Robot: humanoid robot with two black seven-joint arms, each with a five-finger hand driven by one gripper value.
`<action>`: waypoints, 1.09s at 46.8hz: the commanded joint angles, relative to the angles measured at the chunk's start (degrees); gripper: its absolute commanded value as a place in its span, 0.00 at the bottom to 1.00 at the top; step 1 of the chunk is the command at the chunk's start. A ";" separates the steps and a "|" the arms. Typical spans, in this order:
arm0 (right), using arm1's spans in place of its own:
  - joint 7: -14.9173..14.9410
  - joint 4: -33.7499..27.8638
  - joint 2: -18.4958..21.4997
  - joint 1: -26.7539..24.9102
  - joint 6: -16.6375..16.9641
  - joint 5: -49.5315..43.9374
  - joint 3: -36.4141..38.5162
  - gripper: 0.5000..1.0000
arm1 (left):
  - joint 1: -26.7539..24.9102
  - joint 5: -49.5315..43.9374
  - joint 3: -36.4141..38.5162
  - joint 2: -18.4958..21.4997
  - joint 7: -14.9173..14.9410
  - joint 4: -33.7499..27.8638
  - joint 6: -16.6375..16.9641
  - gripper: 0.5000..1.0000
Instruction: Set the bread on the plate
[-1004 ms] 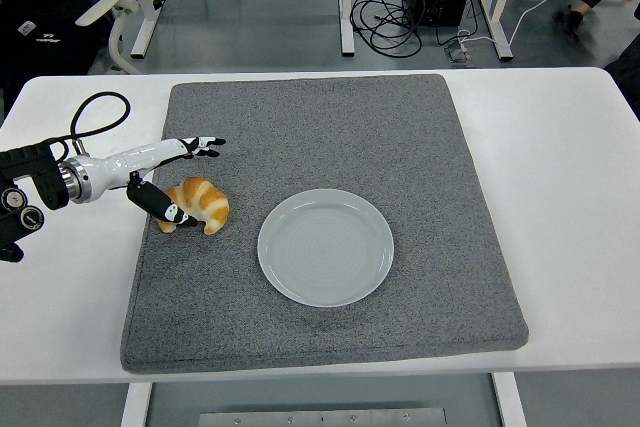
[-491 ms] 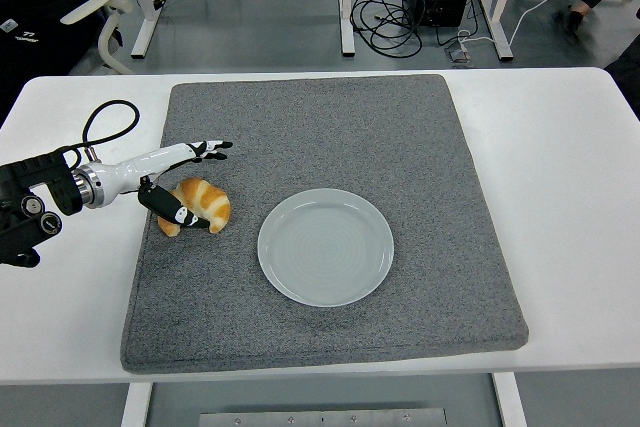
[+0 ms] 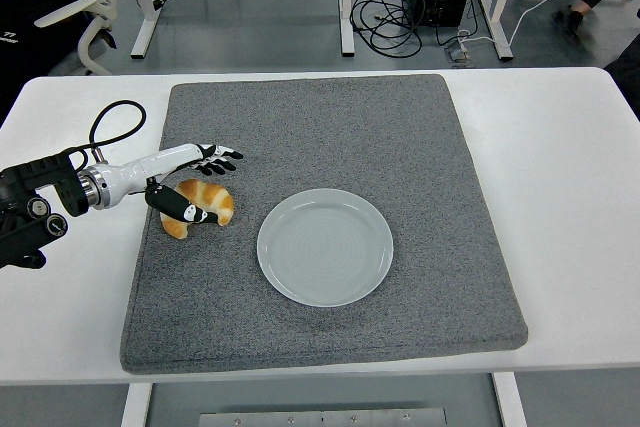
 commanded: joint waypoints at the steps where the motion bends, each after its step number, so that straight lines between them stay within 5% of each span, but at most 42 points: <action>1: 0.00 -0.01 0.00 0.00 0.00 0.00 0.00 1.00 | 0.13 0.00 0.08 -0.04 -0.10 -0.03 0.00 0.43; 11: 0.00 -0.01 0.00 0.09 0.00 0.00 0.00 1.00 | 1.54 0.09 0.08 0.05 -1.42 -0.03 0.00 0.26; 17: 0.00 -0.01 0.00 0.09 0.00 0.00 0.00 1.00 | 1.72 0.18 0.08 0.05 -2.91 -0.03 0.00 0.00; 51: 0.00 -0.01 0.00 0.27 0.00 0.00 -0.09 1.00 | -0.83 -1.67 0.00 0.75 -2.39 0.32 -3.42 0.00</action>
